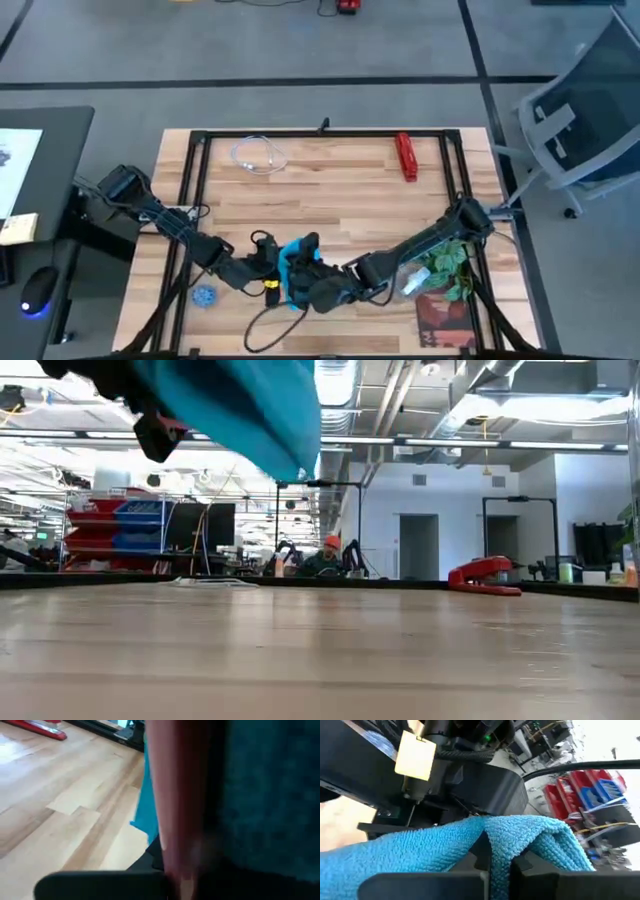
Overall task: Apply microfiber cloth
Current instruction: Wipe the front of the cellphone with the blue microfiber cloth
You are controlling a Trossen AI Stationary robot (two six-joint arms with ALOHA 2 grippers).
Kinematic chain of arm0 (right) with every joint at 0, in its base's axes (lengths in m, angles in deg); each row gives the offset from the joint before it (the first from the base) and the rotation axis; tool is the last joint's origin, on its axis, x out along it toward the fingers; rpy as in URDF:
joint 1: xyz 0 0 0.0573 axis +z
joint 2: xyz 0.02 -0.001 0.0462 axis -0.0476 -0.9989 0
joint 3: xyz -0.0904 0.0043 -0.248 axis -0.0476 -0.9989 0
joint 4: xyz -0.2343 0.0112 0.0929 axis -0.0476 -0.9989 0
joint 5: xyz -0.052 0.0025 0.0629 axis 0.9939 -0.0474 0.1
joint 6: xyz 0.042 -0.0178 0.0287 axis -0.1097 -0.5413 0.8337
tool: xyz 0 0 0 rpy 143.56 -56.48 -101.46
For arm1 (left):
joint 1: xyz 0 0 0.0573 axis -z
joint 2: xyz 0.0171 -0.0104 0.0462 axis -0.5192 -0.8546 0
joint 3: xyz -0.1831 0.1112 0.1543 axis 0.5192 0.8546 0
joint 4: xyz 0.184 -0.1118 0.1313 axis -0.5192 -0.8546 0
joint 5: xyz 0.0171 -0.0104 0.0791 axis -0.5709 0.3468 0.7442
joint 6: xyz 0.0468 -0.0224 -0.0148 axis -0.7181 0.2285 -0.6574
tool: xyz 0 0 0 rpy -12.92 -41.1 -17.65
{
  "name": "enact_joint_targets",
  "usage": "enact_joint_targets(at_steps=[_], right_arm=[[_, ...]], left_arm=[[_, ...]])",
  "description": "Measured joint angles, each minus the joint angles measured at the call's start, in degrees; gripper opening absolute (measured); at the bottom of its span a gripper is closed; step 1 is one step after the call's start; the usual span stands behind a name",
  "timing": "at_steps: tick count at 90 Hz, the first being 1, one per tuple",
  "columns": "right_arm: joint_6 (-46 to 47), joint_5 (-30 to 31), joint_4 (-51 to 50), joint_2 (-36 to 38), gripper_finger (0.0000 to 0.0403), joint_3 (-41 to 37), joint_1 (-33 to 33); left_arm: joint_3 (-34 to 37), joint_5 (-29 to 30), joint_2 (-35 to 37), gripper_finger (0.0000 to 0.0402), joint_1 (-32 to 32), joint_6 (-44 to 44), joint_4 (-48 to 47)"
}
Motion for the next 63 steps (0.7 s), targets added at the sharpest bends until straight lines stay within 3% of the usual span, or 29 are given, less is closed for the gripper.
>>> enact_joint_targets(at_steps=[37,52,63], right_arm=[[23.7,-0.9,-6.3,0.2,0.0000,-11.1,3.8],[29.2,-1.3,-13.7,-0.2,0.0000,-11.6,5.9],[39.3,-1.6,-22.0,-0.3,0.0000,-11.5,6.5]], left_arm=[[0.1,0.6,-0.2,0.0004,0.3,-1.0,-1.7],[-0.2,0.5,0.3,0.0004,0.5,0.6,-2.1],[-0.3,0.3,2.0,0.0004,0.6,-0.4,-3.3]])
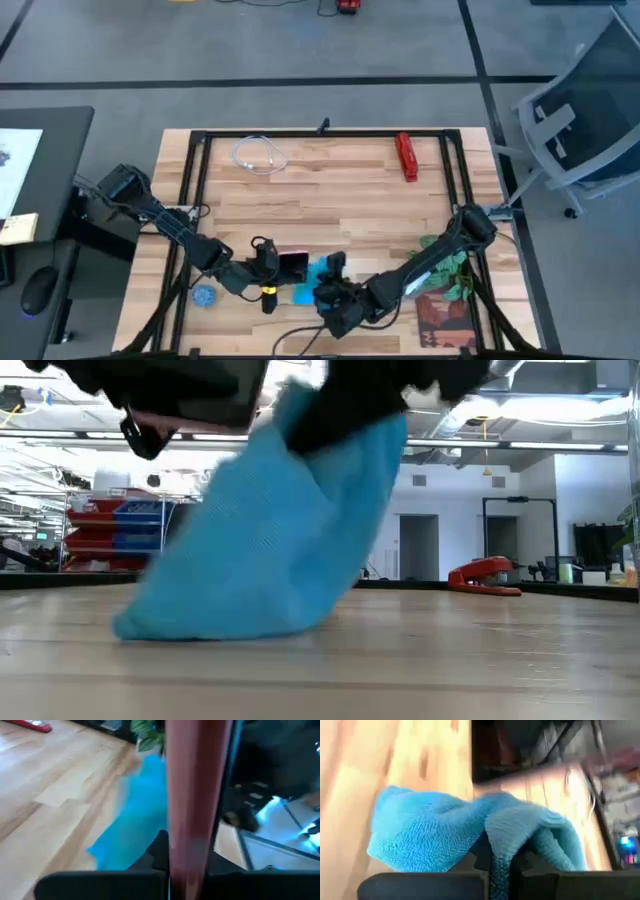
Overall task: Apply microfiber cloth
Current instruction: Wipe the front of the cellphone with the blue microfiber cloth
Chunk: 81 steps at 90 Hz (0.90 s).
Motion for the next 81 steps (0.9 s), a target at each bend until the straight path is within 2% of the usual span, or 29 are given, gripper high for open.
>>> enact_joint_targets(at_steps=[9,26,37,46,61,72,81], right_arm=[[5.2,-4.3,-0.8,0.2,0.0000,-1.1,-0.2],[0.3,-11.9,19.0,0.2,0.0000,-7.4,-1.7],[-0.5,-14.0,21.2,0.1,0.0015,-7.6,-3.5],[-0.9,-16.9,19.8,1.6,0.0057,-5.5,-4.7],[-0.9,-20.9,16.8,6.6,0.0157,-3.6,-5.9],[0.6,-20.7,12.8,10.5,0.0224,-3.7,-5.9],[1.0,-18.7,14.1,13.8,0.0251,-5.6,-5.9]], left_arm=[[0.0,0.9,3.1,0.0004,-0.1,-0.3,-3.1],[0.1,2.3,7.3,0.0004,-0.1,-2.9,-5.7],[0.1,2.4,7.6,0.0004,-0.1,-3.5,-6.3],[0.1,2.4,7.4,0.0004,-0.1,-3.1,-7.1],[0.1,2.6,7.4,0.0004,-0.1,-2.9,-7.6],[0.1,2.7,7.4,0.0004,0.5,-3.4,-7.7],[0.1,2.7,7.3,0.0004,1.0,-4.1,-7.7]])
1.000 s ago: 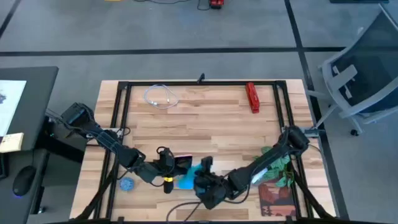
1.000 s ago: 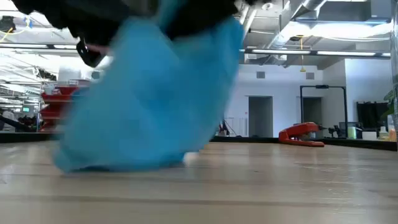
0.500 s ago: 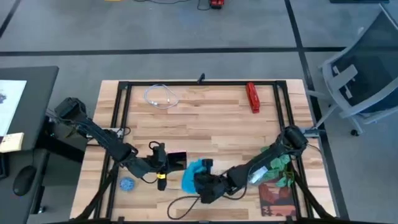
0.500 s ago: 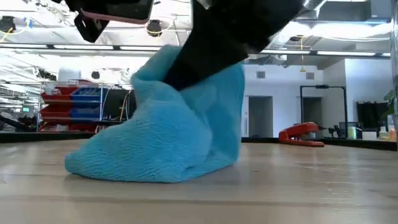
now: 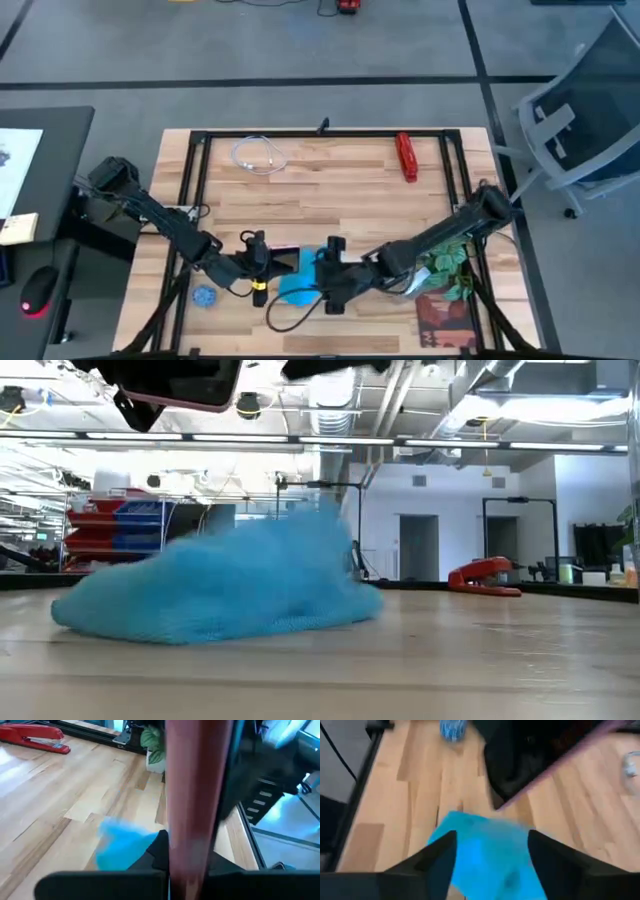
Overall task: Apply microfiber cloth
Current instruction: Wipe the front of the cellphone with the blue microfiber cloth
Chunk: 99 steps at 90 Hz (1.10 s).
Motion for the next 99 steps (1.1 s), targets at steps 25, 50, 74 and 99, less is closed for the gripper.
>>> enact_joint_targets(at_steps=[25,50,74,99], right_arm=[[-4.9,2.3,30.6,2.4,0.0245,-11.8,-2.1],[-11.4,-2.4,48.6,1.3,0.0192,-13.8,-4.5],[-11.0,-4.3,49.1,1.1,0.0021,-13.8,-4.5],[-11.6,-1.0,45.2,2.9,0.0020,-13.8,-4.0]], left_arm=[[0.0,0.0,0.0,0.0004,1.1,-2.8,0.8],[0.0,0.0,-0.1,0.0004,1.3,-3.1,1.0],[0.0,0.1,-0.1,0.0005,1.3,-4.1,0.8],[0.0,0.8,-0.1,0.0058,1.5,-4.8,0.0]])
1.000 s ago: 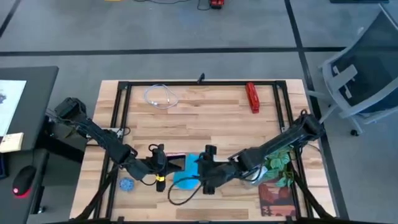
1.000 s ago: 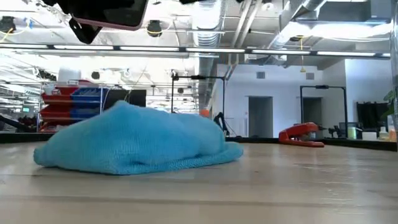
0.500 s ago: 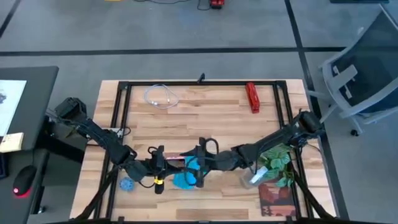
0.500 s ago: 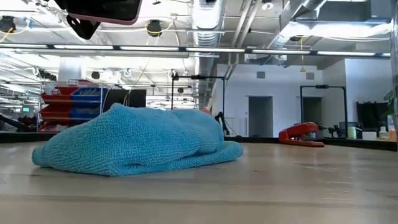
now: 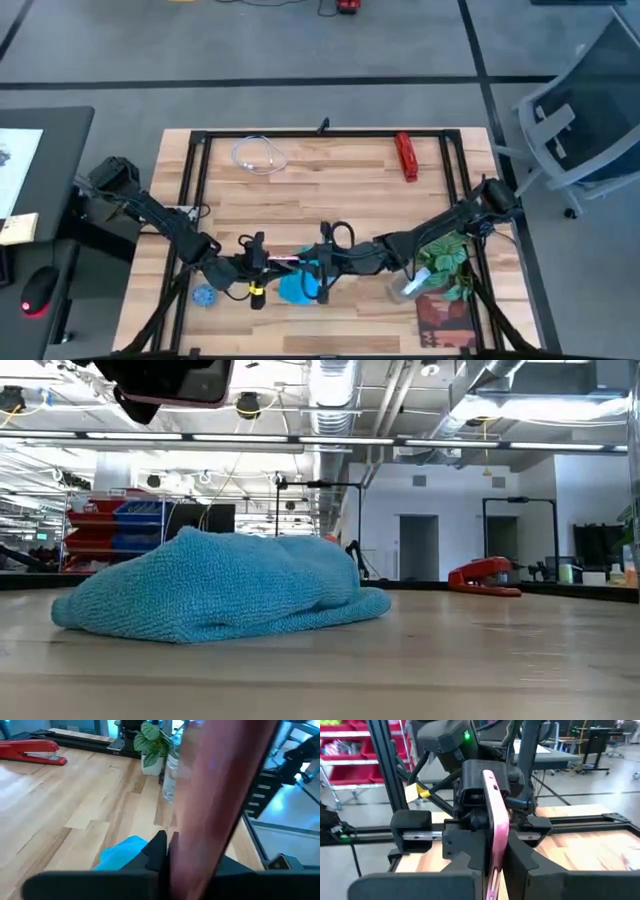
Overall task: Apply microfiber cloth
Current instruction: Wipe the front of the cellphone with the blue microfiber cloth
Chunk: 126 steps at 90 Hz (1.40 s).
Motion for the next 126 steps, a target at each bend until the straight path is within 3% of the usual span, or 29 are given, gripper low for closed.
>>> enact_joint_targets(at_steps=[20,36,68,89,112,126], right_arm=[[6.4,-0.1,-11.0,3.4,0.0020,0.0,-0.2],[9.4,-2.5,-14.1,3.3,0.0020,0.1,-0.4],[9.9,-3.8,-17.5,3.0,0.0020,-0.1,-0.6],[11.2,-7.3,-17.5,2.9,0.0020,-0.1,-0.8],[11.2,-7.5,-17.4,2.9,0.0020,0.0,-0.9],[11.2,-7.7,-17.4,2.9,0.0020,0.0,-0.8]], left_arm=[[0.0,-0.2,0.1,0.0117,1.2,-0.6,-3.7],[0.1,1.1,0.8,0.0133,1.5,-1.1,-4.4],[0.1,3.0,1.0,0.0134,1.5,-1.3,-3.4],[0.0,2.9,1.0,0.0134,-0.2,-6.8,4.1],[0.0,-5.5,1.0,0.0131,-4.2,-7.0,5.5],[0.0,-5.8,1.0,0.0091,-4.7,-6.3,5.5]])
